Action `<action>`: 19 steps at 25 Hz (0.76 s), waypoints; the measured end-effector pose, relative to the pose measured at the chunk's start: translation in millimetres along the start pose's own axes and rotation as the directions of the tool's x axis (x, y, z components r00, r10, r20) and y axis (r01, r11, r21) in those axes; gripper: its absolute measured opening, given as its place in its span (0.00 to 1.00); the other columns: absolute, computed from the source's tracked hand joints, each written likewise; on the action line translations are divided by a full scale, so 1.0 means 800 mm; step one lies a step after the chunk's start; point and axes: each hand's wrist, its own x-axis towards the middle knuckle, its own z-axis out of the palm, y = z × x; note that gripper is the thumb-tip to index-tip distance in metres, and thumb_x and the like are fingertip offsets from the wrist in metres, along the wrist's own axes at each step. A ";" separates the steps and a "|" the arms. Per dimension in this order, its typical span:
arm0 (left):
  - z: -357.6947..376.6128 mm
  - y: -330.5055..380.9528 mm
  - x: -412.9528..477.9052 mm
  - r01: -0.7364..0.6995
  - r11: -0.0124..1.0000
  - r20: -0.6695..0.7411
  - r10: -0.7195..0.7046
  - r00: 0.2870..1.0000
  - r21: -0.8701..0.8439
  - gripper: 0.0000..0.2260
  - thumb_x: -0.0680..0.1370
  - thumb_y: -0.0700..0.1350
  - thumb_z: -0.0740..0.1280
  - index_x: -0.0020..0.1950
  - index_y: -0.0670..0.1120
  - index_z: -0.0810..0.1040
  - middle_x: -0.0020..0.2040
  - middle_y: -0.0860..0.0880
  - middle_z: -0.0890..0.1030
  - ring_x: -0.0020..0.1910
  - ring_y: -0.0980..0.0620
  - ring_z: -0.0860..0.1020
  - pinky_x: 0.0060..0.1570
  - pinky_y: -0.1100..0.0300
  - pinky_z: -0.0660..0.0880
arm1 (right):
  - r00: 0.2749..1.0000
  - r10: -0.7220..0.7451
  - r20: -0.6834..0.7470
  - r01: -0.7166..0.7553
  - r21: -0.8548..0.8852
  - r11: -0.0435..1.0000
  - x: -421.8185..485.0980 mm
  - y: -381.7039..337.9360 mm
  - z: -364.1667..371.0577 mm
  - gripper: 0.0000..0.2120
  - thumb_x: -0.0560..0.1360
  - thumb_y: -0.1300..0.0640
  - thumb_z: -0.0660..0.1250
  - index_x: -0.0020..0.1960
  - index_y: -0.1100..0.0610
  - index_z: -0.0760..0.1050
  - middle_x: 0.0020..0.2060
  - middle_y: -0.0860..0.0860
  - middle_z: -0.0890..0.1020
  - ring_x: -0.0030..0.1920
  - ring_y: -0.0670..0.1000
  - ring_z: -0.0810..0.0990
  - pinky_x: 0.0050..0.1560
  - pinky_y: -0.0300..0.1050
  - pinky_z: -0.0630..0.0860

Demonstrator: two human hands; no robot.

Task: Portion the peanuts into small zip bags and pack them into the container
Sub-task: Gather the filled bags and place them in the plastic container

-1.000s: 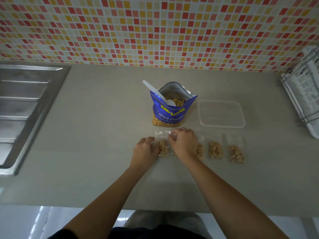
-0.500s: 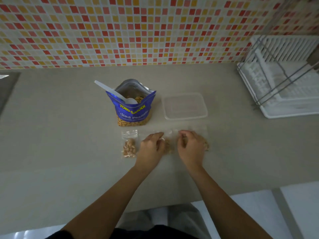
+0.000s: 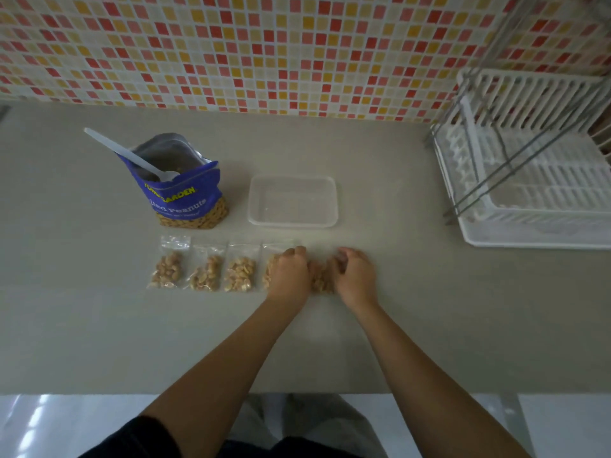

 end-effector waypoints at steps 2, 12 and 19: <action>0.001 0.013 0.003 0.045 0.997 0.003 -0.046 0.999 0.067 0.13 0.78 0.43 0.59 0.60 0.38 0.71 0.57 0.37 0.78 0.56 0.38 0.76 0.51 0.51 0.70 | 1.000 0.014 -0.003 -0.014 0.053 0.998 0.003 -0.002 -0.001 0.14 0.74 0.54 0.66 0.55 0.60 0.77 0.50 0.58 0.82 0.50 0.57 0.81 0.51 0.43 0.72; -0.012 0.008 0.005 0.240 0.801 -0.002 -0.288 0.958 -0.548 0.16 0.74 0.37 0.63 0.62 0.42 0.73 0.41 0.46 0.80 0.44 0.45 0.79 0.50 0.53 0.77 | 0.986 0.138 0.099 -0.169 0.485 0.858 -0.004 -0.008 -0.007 0.04 0.76 0.57 0.64 0.42 0.54 0.72 0.35 0.48 0.78 0.37 0.44 0.78 0.38 0.37 0.70; -0.040 -0.016 -0.010 0.177 0.613 0.132 -0.119 0.984 -0.770 0.07 0.75 0.36 0.65 0.48 0.46 0.80 0.37 0.50 0.77 0.35 0.52 0.75 0.37 0.61 0.73 | 0.997 0.053 0.059 -0.079 0.673 0.735 -0.032 -0.009 -0.007 0.04 0.76 0.58 0.65 0.43 0.51 0.77 0.38 0.49 0.82 0.34 0.39 0.79 0.43 0.37 0.76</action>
